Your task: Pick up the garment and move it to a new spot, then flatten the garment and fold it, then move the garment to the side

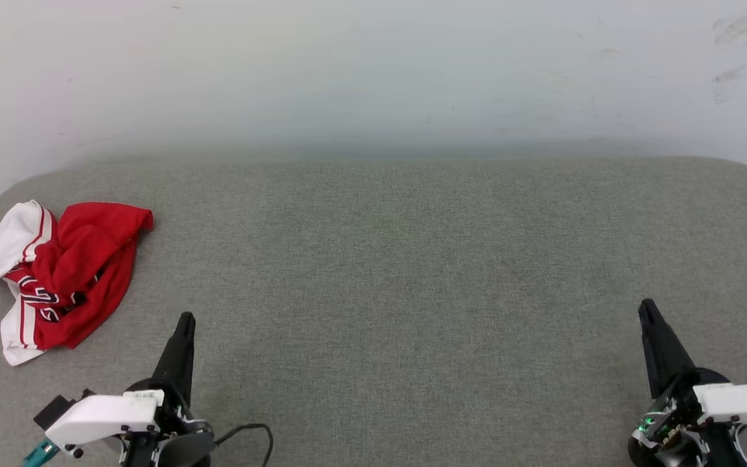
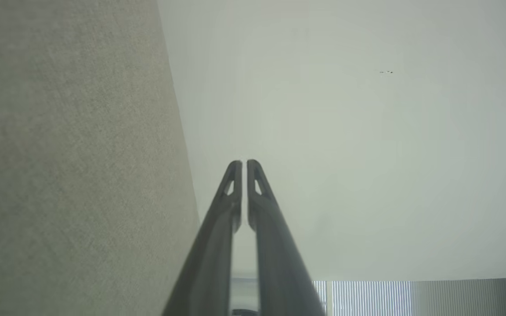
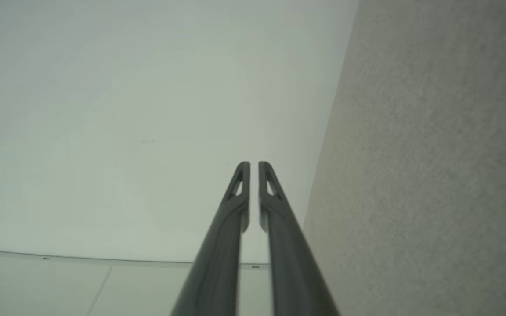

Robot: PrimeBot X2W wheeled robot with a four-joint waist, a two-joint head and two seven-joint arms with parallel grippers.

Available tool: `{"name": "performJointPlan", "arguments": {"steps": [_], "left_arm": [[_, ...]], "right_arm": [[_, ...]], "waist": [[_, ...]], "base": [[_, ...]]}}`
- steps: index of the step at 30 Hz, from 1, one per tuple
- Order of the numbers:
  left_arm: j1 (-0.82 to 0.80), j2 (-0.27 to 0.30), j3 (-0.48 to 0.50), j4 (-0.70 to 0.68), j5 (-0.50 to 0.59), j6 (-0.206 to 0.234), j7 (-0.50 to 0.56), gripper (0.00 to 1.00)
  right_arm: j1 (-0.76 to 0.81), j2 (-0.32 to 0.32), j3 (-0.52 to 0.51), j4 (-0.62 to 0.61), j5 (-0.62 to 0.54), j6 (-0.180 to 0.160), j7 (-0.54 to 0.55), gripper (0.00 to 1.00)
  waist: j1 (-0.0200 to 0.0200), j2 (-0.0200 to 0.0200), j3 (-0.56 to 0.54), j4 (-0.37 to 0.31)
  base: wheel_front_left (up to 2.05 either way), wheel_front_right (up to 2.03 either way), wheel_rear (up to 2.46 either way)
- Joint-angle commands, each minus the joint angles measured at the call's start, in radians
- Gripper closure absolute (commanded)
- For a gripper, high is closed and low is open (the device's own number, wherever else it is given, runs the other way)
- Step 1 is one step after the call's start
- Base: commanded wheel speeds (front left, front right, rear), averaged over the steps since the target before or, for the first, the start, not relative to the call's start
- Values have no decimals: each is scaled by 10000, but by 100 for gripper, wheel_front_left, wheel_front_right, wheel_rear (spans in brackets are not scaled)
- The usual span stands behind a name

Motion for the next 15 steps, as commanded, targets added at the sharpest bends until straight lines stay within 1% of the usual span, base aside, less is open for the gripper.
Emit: {"name": "performJointPlan", "arguments": {"steps": [1,3,8,15], "left_arm": [[15,-2,-9,33,0,2,-6,0],[174,-15,-42,188,2,9,-23,0],[227,-14,-73,-1,156,7,-286,0],[223,-12,97,-246,1168,48,-627,0]], "right_arm": [[24,2,3,32,-1,-2,-5,0],[192,4,10,196,-2,-2,-12,0],[289,5,18,63,-166,-2,-276,0],[372,7,-133,-205,-1269,-2,-619,0]], "waist": [[0,0,0,0],[0,0,2,0],[0,0,8,1],[0,0,22,3]], "base": [[0,0,0],[0,0,0],[0,0,0],[0,0,0]]}}
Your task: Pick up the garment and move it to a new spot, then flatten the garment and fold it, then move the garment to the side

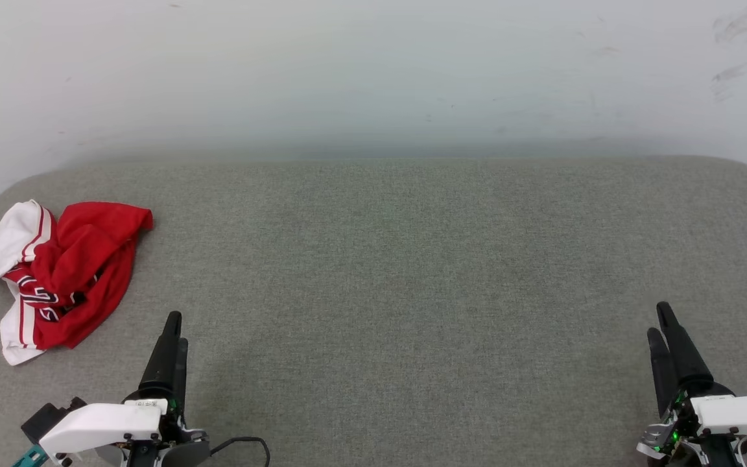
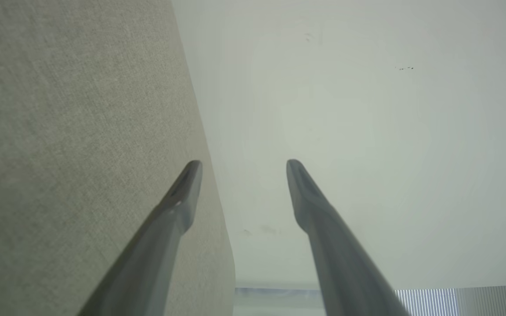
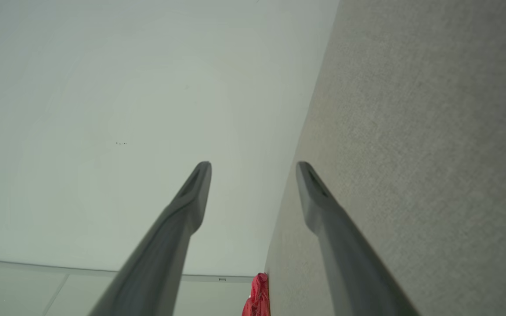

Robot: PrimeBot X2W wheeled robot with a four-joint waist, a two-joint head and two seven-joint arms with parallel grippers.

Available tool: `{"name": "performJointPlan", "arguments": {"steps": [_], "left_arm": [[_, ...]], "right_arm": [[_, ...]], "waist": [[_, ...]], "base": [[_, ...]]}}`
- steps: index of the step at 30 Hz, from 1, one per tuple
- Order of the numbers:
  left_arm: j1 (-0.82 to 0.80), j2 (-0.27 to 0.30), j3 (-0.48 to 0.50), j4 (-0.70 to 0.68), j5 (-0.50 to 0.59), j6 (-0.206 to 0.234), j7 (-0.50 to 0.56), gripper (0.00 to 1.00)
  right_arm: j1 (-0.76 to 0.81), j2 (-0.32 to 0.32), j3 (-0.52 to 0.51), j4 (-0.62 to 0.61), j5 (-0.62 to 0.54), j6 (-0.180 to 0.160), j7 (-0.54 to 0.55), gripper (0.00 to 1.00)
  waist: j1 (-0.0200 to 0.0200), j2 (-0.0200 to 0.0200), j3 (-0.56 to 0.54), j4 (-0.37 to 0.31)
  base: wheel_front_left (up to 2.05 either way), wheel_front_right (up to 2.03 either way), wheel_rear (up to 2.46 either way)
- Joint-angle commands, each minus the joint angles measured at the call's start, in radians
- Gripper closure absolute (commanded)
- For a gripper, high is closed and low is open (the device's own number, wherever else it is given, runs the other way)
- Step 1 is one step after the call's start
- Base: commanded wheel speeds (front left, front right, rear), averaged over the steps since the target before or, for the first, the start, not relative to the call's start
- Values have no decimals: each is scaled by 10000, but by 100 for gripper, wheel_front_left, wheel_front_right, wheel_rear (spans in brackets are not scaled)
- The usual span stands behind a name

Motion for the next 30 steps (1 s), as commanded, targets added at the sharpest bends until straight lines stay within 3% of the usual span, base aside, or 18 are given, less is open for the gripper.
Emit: {"name": "performJointPlan", "arguments": {"steps": [1,19,30], "left_arm": [[-169,17,57,-307,375,26,-110,0],[13,21,-552,-1619,4144,1173,-868,0],[165,22,-985,-1902,6263,1590,-1263,0]], "right_arm": [[-73,-1,-63,-312,-395,0,-117,0],[196,3,252,-1722,-4515,-1,-881,0],[452,6,583,-1981,-6766,-1,-1275,0]], "waist": [[0,0,2,1],[0,0,15,41],[0,0,4,97]], "base": [[0,0,0],[0,0,0],[0,0,0]]}}
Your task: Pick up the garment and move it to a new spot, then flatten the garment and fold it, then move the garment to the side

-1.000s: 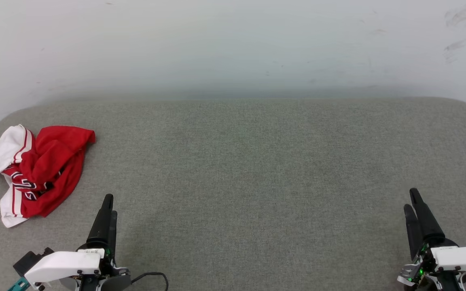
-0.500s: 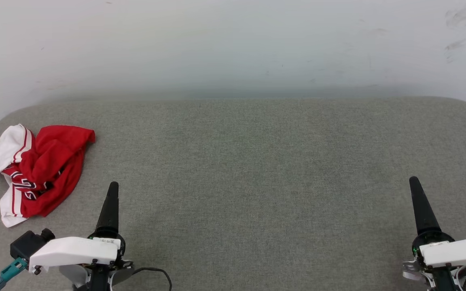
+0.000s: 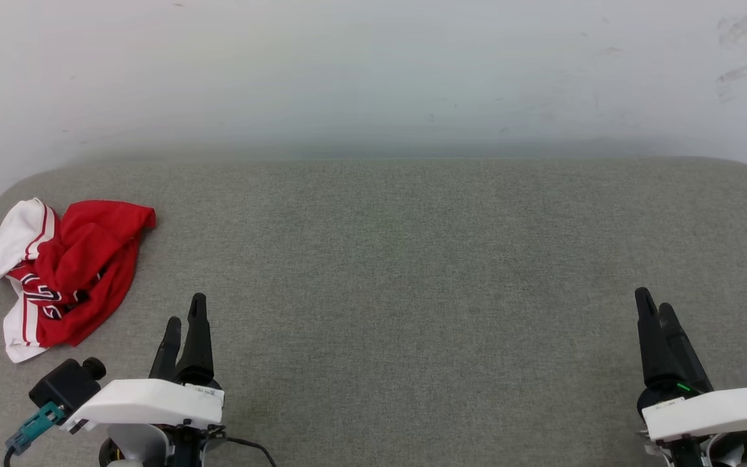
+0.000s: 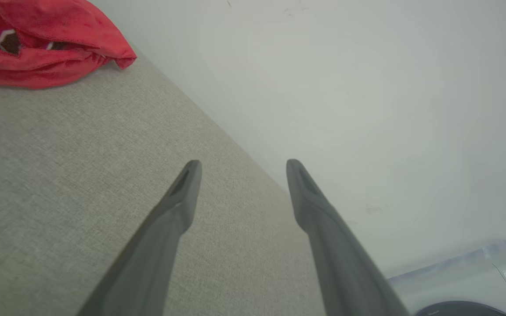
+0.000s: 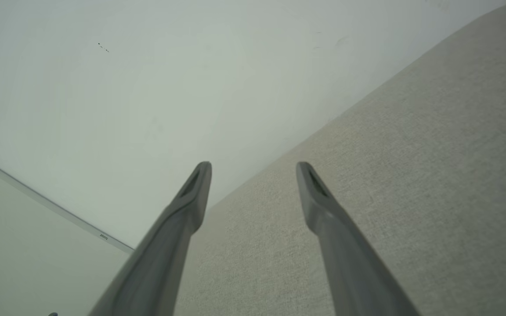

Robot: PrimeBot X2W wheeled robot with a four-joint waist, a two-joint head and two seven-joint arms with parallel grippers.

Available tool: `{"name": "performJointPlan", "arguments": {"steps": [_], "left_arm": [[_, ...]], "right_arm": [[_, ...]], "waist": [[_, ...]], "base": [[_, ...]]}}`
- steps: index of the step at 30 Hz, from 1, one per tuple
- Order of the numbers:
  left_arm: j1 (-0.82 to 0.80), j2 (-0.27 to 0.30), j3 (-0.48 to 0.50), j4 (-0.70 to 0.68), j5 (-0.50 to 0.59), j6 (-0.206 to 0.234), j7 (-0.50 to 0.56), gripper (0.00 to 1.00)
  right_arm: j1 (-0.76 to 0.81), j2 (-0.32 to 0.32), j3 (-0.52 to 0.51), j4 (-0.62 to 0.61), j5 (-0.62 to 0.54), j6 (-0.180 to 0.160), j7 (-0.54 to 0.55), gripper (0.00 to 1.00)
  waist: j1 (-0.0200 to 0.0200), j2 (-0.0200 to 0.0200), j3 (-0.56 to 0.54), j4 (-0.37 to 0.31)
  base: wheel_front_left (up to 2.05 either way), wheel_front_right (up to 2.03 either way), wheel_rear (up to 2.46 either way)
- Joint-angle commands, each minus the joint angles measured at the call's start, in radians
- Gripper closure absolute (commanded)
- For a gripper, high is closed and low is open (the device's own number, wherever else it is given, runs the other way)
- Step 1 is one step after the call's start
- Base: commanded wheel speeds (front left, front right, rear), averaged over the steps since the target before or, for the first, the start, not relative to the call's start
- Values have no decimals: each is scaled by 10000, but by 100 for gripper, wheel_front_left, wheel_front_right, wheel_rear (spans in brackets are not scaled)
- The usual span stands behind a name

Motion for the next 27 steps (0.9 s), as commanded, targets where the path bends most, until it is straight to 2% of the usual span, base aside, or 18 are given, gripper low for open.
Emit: {"name": "performJointPlan", "arguments": {"steps": [1,17,27], "left_arm": [[-28,19,-94,-217,443,98,-110,0],[123,39,-553,-229,3020,556,-612,0],[206,100,-808,-373,4237,811,-887,0]], "right_arm": [[23,4,36,-192,-451,-1,-112,0],[289,8,183,-285,-2880,-1,-609,0],[463,10,228,-399,-4121,-2,-893,0]], "waist": [[0,0,-1,7],[0,0,-27,29],[0,0,-50,61]], "base": [[0,0,0],[0,0,0],[0,0,0]]}}
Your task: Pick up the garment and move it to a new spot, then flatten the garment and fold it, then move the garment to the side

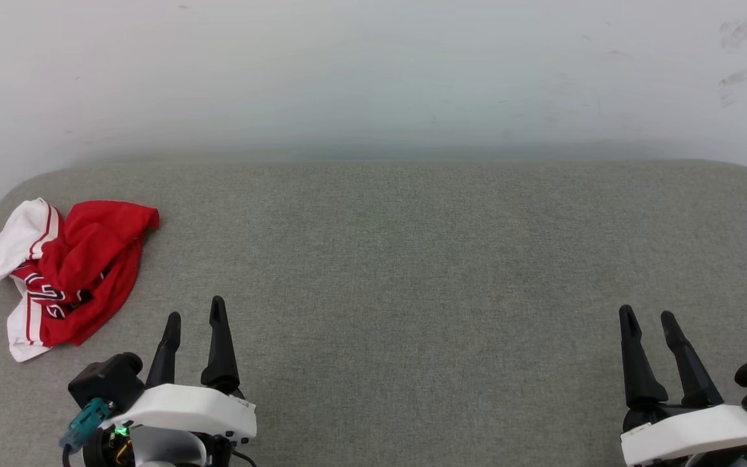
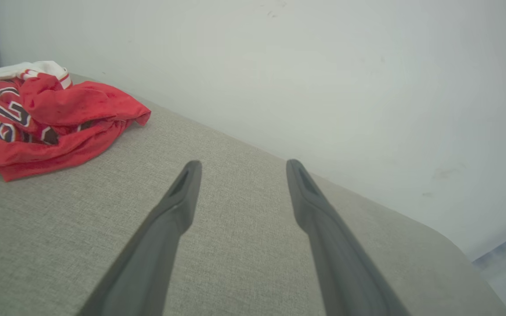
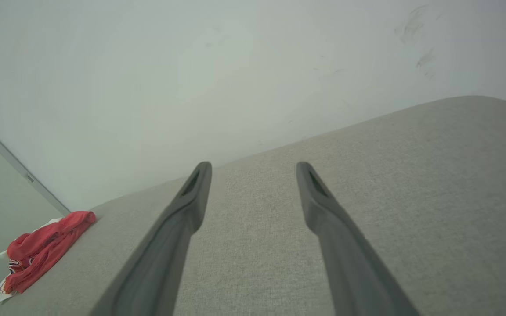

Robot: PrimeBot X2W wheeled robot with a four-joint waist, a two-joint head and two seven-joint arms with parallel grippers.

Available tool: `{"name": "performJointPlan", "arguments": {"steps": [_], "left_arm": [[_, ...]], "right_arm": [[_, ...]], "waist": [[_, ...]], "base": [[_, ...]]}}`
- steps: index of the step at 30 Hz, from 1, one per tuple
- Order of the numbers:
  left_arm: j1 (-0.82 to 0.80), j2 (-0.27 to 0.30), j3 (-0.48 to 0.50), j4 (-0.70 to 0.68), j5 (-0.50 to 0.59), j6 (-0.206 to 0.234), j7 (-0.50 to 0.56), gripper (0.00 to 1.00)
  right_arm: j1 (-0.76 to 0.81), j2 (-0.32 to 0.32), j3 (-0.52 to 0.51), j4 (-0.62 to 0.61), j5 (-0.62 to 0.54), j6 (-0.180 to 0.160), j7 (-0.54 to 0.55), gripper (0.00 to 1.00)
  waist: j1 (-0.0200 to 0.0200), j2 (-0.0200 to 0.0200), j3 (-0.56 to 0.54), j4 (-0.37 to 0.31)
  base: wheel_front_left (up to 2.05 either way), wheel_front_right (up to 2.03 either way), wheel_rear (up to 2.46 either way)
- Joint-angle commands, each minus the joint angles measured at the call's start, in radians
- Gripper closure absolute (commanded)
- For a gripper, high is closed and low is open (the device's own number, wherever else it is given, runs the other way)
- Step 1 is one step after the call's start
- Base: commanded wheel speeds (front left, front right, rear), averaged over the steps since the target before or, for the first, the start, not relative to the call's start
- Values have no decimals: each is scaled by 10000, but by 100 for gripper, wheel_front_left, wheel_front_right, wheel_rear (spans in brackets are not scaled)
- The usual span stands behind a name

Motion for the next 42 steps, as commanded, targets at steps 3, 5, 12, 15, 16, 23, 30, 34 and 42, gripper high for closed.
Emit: {"name": "performJointPlan", "arguments": {"steps": [3,5,12,15,16,23,30,34,42], "left_arm": [[51,78,-105,-194,576,100,-159,0],[74,101,-164,-210,797,141,-217,0],[91,149,-340,-326,1473,188,-388,0],[115,156,-393,-401,1717,169,-454,0],[122,158,-409,-419,1810,163,-481,0],[163,174,-511,-510,2368,144,-609,0],[258,168,-556,-483,2949,182,-762,0],[320,147,-556,-440,3242,194,-854,0],[390,94,-538,-348,3781,186,-1001,0]], "right_arm": [[35,11,15,-182,-597,-2,-164,0],[67,11,18,-207,-815,-2,-220,0],[155,13,1,-309,-1522,-2,-388,0],[193,14,-19,-352,-1774,-2,-461,0],[198,14,-19,-369,-1858,-2,-483,0],[253,15,-9,-466,-2356,-2,-618,0],[370,17,20,-565,-2822,-2,-762,0],[425,18,9,-609,-3085,-3,-848,0],[484,20,13,-702,-3546,-4,-1012,0]], "waist": [[0,0,-2,12],[0,0,0,16],[0,0,4,42],[0,0,3,51],[0,0,3,54],[0,0,0,73],[0,0,-9,90],[0,0,-20,99],[0,0,-21,119]], "base": [[0,0,0],[0,0,0],[0,0,0],[0,0,0],[0,0,0],[0,0,0],[0,0,0],[0,0,0],[0,0,0]]}}
